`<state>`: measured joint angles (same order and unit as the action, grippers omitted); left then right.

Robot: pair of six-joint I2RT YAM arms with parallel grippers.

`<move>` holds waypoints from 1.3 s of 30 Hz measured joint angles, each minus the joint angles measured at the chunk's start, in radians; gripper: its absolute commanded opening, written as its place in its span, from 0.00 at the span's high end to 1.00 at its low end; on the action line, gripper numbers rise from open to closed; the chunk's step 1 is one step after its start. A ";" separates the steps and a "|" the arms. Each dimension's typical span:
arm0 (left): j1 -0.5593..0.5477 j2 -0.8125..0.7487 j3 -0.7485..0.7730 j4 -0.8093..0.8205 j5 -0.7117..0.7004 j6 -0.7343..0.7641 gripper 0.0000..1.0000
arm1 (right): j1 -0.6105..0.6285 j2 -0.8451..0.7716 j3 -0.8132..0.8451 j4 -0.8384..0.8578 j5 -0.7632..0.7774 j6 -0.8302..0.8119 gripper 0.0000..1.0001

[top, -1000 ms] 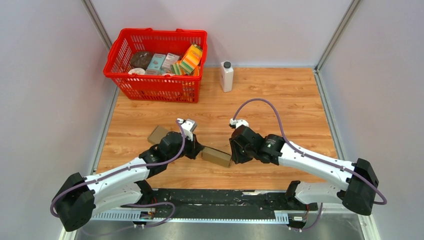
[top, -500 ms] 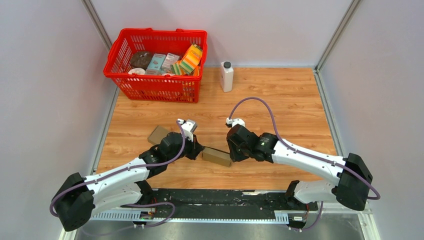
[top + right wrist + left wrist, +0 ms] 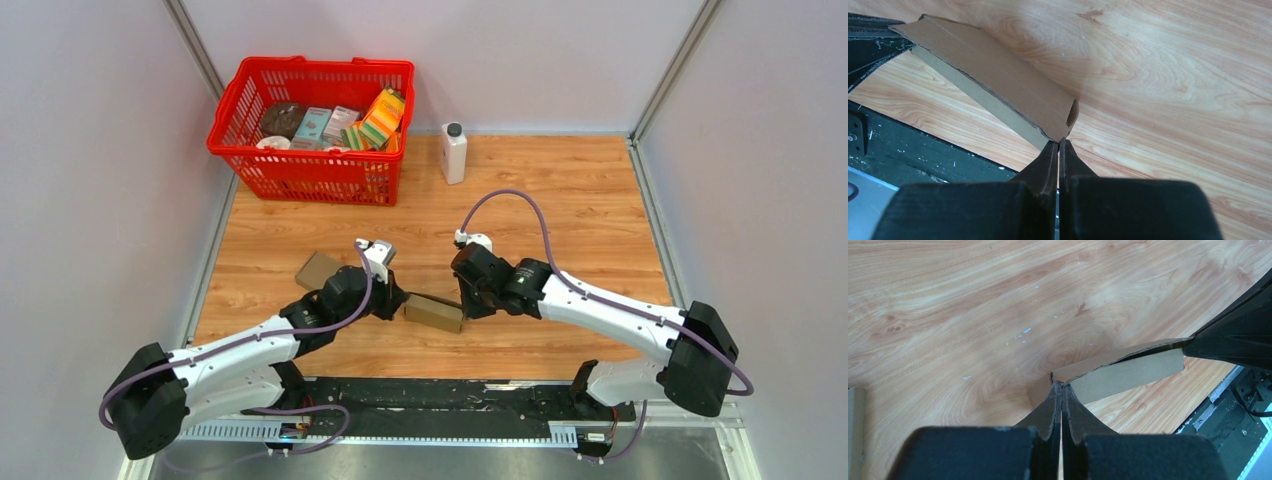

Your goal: Fold the paper box

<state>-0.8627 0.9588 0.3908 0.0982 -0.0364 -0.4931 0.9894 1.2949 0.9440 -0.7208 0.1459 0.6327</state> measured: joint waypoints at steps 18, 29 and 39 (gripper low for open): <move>-0.033 0.018 0.011 0.002 -0.059 -0.003 1.00 | -0.097 0.012 0.015 -0.030 -0.148 0.127 1.00; -0.041 0.019 0.011 0.004 -0.072 -0.005 1.00 | -0.105 -0.050 -0.063 0.044 -0.139 0.245 1.00; -0.048 0.020 0.011 0.003 -0.082 -0.019 1.00 | 0.061 -0.095 -0.118 0.090 0.100 0.260 1.00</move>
<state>-0.9112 0.9791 0.4019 0.1017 -0.1188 -0.5117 1.0504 1.1999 0.8257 -0.6312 0.2462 0.8925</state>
